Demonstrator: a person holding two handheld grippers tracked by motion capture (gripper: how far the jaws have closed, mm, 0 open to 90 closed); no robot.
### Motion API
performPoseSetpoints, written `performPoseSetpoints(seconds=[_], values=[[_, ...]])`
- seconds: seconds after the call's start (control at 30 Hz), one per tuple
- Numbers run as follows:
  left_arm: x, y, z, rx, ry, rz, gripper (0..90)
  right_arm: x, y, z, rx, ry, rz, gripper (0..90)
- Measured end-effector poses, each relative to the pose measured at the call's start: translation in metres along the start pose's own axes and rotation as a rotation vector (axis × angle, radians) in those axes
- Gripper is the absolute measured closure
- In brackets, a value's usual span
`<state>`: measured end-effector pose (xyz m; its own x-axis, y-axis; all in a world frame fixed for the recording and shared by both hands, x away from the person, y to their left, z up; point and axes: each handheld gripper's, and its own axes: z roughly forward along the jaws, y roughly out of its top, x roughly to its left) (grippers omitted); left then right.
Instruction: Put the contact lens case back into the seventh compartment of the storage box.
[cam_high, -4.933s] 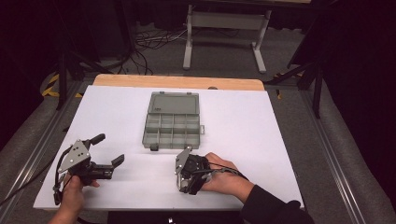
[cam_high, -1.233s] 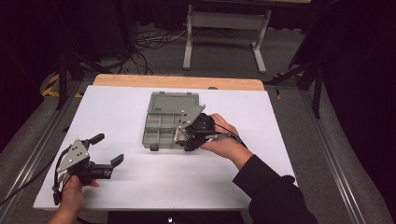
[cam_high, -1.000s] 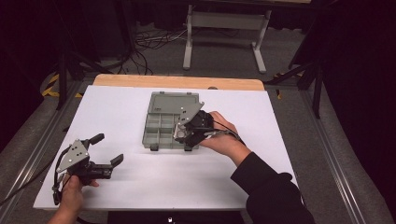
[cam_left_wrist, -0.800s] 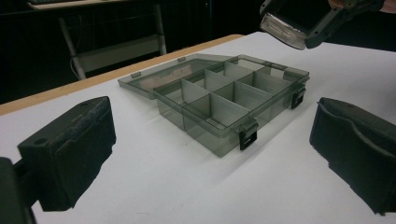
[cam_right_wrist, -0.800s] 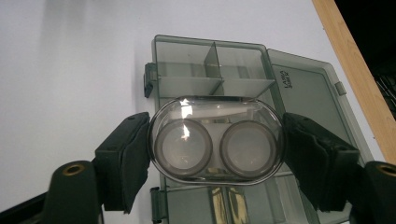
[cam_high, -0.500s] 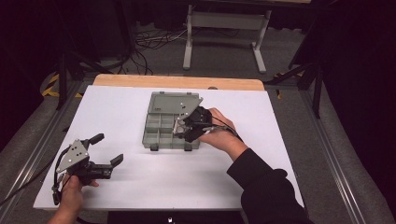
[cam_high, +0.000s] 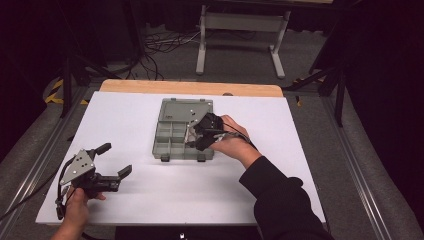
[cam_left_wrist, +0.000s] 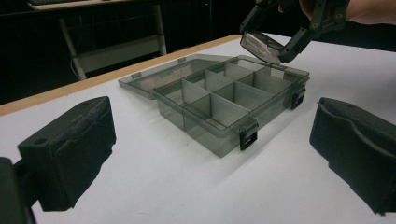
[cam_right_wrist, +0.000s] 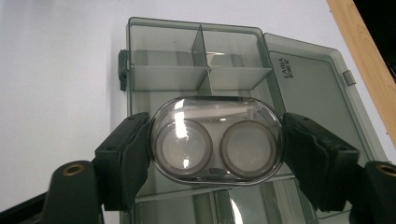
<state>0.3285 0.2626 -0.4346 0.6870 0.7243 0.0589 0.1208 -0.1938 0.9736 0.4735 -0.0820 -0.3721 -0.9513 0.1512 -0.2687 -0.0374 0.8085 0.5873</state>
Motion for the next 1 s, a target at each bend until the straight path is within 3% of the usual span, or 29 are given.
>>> performPoseSetpoints(seconds=[1.0], values=[[0.000,0.000,0.000,-0.001,0.001,-0.001,1.2,-0.007,-0.006,0.022,0.074,0.094,0.007,26.7]])
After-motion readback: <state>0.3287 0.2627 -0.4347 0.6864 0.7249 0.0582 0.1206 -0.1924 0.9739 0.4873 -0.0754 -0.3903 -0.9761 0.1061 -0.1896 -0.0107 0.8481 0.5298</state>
